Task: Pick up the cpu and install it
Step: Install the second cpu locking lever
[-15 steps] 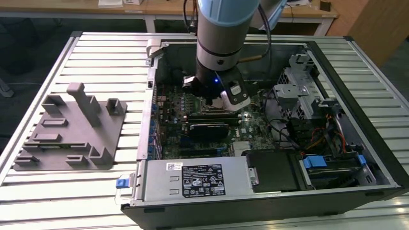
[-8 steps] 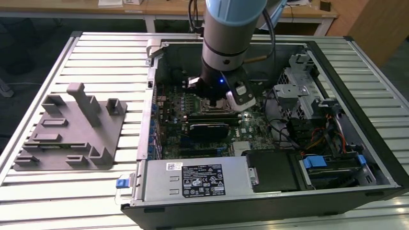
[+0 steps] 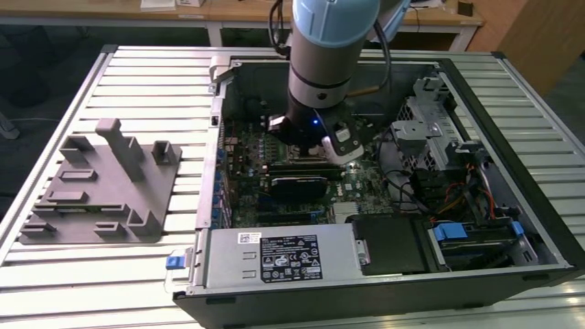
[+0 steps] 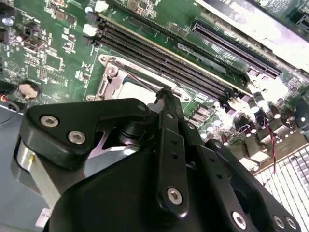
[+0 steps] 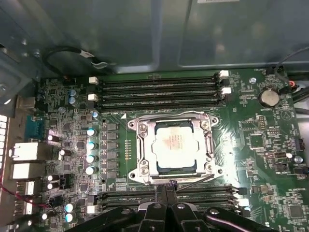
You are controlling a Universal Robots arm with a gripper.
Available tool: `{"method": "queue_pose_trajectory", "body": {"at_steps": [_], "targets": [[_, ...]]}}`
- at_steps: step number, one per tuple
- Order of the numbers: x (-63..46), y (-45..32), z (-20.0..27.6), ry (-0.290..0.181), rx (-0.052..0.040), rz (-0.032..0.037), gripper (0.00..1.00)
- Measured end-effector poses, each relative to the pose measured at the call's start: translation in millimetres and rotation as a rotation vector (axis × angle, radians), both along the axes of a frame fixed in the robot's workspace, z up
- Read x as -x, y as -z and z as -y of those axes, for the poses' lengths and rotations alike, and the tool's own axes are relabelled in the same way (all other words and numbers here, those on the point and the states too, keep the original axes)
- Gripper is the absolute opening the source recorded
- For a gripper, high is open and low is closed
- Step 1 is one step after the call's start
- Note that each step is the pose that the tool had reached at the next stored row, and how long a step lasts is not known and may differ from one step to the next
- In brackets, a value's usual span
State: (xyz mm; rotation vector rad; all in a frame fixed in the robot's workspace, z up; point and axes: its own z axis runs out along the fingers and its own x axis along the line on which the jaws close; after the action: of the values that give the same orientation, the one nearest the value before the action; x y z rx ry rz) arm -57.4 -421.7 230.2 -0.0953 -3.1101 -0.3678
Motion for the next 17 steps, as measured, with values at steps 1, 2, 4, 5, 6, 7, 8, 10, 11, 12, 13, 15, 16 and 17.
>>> {"method": "queue_pose_trajectory", "body": {"at_steps": [1,2,4,5,6,7,8,10,11,12,13,15,16,17], "targets": [[1.1,1.6,0.0,0.000,0.0000,0.0000,0.11],[2.4,3.0,0.0,0.000,-0.0001,0.0000,0.11],[5.6,5.6,0.0,0.000,-0.0001,-0.0001,0.11],[7.3,6.7,0.0,0.000,0.0000,-0.0001,0.11],[8.9,7.8,0.0,0.000,0.0000,0.0000,0.11],[10.3,8.7,0.0,0.001,0.0000,-0.0001,0.11],[11.5,9.7,0.0,0.001,-0.0001,0.0000,0.11],[13.0,11.6,0.3,0.001,0.0000,-0.0001,0.11],[13.4,12.5,0.6,0.001,0.0002,-0.0002,0.11],[13.6,13.4,1.0,0.001,0.0002,-0.0002,0.11],[13.9,14.3,1.5,0.001,0.0000,-0.0002,0.11],[14.4,16.2,2.7,0.002,0.0000,-0.0003,0.11],[14.5,17.6,3.4,0.002,-0.0001,-0.0007,0.11],[14.6,18.8,3.9,0.002,-0.0004,-0.0012,0.11]]}}
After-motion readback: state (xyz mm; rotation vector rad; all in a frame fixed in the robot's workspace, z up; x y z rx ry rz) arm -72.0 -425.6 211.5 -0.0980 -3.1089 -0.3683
